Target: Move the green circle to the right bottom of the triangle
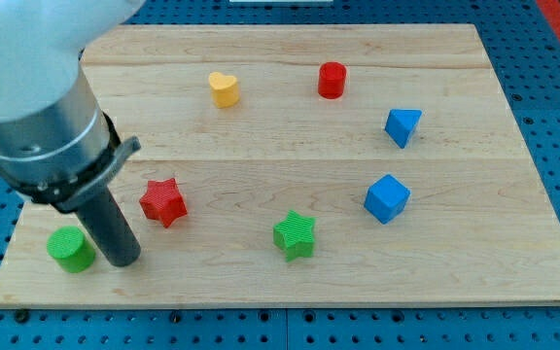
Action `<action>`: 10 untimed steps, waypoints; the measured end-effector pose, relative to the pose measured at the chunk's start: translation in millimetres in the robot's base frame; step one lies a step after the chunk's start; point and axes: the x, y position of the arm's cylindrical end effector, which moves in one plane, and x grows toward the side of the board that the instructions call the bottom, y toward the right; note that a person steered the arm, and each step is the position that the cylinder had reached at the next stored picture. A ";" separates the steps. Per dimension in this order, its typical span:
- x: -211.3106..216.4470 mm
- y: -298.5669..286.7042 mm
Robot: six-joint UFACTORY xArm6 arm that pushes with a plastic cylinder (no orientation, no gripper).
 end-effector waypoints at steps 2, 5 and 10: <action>-35.0 44.8; 27.5 -58.1; -64.8 -88.9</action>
